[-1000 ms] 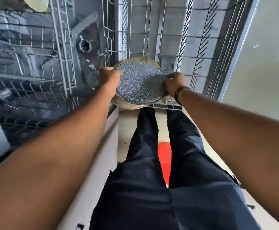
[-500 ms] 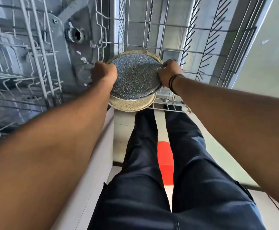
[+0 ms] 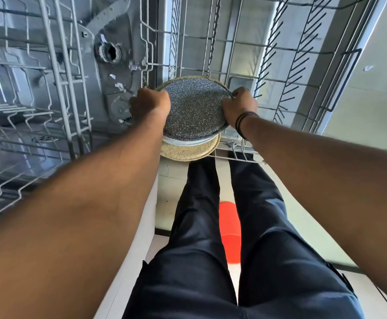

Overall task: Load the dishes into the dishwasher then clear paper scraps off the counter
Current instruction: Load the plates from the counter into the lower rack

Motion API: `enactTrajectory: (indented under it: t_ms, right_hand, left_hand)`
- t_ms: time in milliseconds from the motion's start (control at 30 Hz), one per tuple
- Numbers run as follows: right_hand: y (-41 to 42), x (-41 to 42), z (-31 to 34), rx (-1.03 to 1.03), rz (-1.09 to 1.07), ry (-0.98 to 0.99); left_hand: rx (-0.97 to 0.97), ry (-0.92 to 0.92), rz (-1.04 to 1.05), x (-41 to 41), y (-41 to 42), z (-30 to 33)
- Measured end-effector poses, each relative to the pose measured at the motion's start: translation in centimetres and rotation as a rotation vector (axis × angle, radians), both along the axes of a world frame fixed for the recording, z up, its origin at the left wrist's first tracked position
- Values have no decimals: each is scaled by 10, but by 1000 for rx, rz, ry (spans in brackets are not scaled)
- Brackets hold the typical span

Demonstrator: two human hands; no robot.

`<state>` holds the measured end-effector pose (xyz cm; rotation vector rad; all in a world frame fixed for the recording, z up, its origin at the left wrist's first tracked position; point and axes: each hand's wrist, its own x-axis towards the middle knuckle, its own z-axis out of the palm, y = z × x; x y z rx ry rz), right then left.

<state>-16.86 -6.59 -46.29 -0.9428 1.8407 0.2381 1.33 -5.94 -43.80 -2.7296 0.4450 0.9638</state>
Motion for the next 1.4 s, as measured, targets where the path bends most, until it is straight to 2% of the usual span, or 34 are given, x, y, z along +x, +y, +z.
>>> enactTrajectory:
  t_ms: [233, 633, 900, 1133, 1300, 1400]
  right_hand:
    - [-6, 3, -10, 56, 47, -4]
    - [0, 6, -6, 36, 47, -29]
    - [3, -8, 19, -57, 204, -53]
    - [-14, -26, 89, -101, 299, -71]
    - [-28, -37, 181, -93, 208, -153]
    - [-30, -44, 240, -133, 180, -201]
  left_hand:
    - [10, -16, -18, 1, -4, -6]
    - [-36, -47, -18, 4, 4, -14]
    - [-96, -70, -10, 2, 4, 6]
    - [-272, -14, 30, -18, 3, 64]
    - [-397, 255, -19, -51, 20, 131]
    - [-540, 294, -74, -69, 31, 171]
